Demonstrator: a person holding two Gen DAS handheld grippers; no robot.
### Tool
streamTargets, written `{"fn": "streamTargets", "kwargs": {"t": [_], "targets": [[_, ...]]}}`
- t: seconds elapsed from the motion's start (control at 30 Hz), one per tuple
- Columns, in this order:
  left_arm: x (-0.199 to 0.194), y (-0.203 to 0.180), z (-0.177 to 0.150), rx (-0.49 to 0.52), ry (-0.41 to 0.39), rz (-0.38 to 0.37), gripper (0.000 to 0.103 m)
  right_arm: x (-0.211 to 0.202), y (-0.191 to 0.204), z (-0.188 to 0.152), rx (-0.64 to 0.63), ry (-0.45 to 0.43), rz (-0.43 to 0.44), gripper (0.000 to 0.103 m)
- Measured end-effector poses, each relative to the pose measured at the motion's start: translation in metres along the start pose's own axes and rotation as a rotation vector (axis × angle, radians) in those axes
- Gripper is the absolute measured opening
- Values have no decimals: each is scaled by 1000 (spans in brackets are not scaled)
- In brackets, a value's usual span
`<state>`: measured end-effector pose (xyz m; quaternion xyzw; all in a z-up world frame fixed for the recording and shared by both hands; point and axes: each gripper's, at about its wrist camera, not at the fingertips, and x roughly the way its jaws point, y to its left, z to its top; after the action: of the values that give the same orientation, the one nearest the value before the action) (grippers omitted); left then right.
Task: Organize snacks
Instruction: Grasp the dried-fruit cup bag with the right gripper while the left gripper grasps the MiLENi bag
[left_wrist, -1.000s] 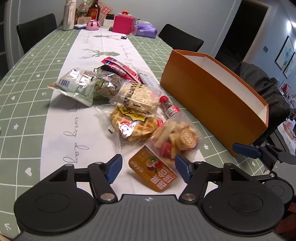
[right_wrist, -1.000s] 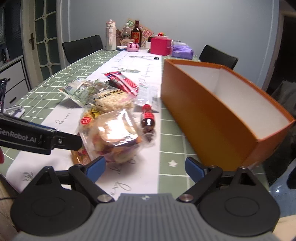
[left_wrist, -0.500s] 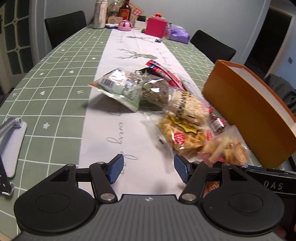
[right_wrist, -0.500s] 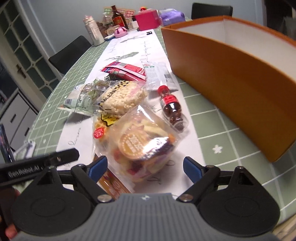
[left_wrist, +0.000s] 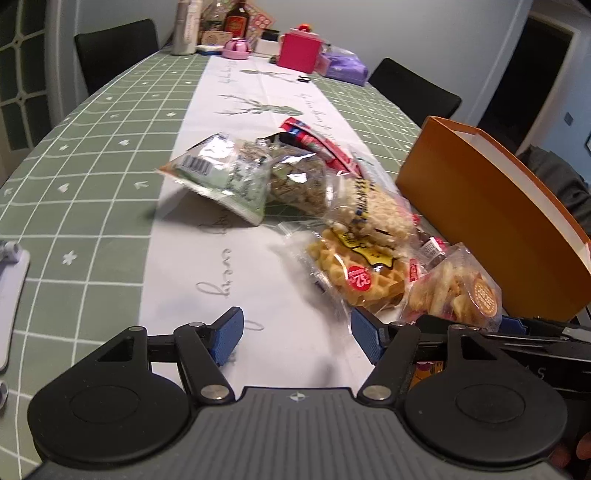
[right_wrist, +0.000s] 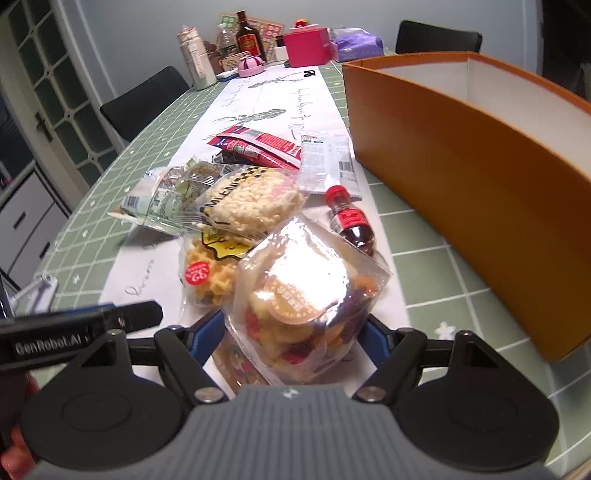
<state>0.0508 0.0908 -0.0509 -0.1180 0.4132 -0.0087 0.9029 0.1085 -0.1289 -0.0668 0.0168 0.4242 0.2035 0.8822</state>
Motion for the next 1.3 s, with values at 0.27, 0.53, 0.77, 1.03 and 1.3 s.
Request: {"fn": "streamTargets", "kwargs": {"t": [0.27, 0.53, 0.77, 1.03, 1.3], "targets": [[15, -29, 20, 118, -31, -43, 89, -8, -6, 3, -235, -41, -154, 73], [42, -56, 44, 116, -59, -25, 92, -3, -13, 7, -228, -59, -153, 82], [58, -82, 49, 223, -68, 16, 93, 3, -10, 10, -218, -65, -142, 87], [78, -84, 63, 137, -19, 15, 100, 7, -15, 12, -186, -80, -118, 89], [104, -96, 67, 159, 22, 72, 102, 6, -20, 12, -171, -85, -118, 88]]}}
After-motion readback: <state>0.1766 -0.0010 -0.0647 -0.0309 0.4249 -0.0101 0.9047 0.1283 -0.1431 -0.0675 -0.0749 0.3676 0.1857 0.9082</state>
